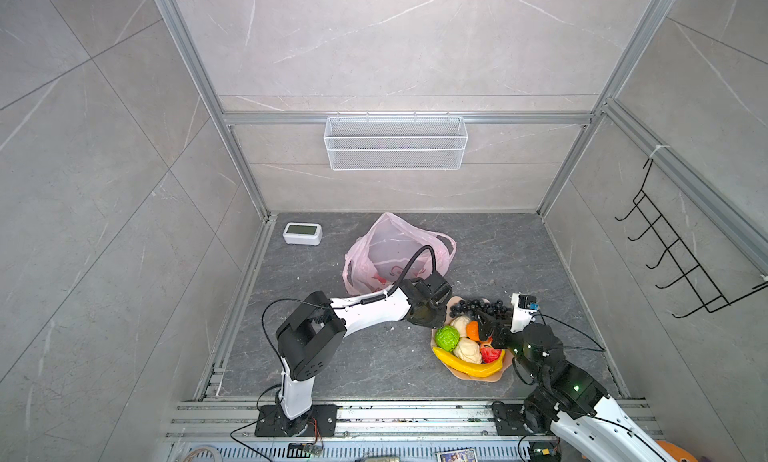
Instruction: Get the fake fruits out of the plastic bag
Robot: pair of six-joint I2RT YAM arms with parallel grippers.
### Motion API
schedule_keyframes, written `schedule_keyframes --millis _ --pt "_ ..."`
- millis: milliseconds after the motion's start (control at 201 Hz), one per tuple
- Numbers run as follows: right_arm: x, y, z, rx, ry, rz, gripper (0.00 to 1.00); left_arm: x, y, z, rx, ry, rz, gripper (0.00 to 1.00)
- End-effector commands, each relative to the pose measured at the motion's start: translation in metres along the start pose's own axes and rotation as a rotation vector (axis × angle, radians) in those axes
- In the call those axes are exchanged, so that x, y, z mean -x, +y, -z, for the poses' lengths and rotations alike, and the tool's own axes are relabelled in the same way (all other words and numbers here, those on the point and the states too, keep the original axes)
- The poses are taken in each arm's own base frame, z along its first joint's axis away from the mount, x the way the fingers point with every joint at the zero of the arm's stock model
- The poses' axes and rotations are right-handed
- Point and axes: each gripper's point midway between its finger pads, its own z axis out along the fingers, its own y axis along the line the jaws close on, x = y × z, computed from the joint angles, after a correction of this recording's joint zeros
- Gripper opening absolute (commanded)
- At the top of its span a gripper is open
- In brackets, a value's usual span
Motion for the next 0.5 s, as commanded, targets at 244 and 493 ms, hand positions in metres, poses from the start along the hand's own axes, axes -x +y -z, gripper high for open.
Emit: schedule_keyframes --millis 244,493 --pt "-0.001 -0.001 -0.003 -0.006 -0.004 0.005 1.00 -0.009 0.043 0.017 0.080 -0.019 0.048 0.13" --pt "-0.001 -0.002 -0.004 -0.015 -0.001 0.003 1.00 -0.019 0.088 0.036 0.139 -0.043 0.096 0.13"
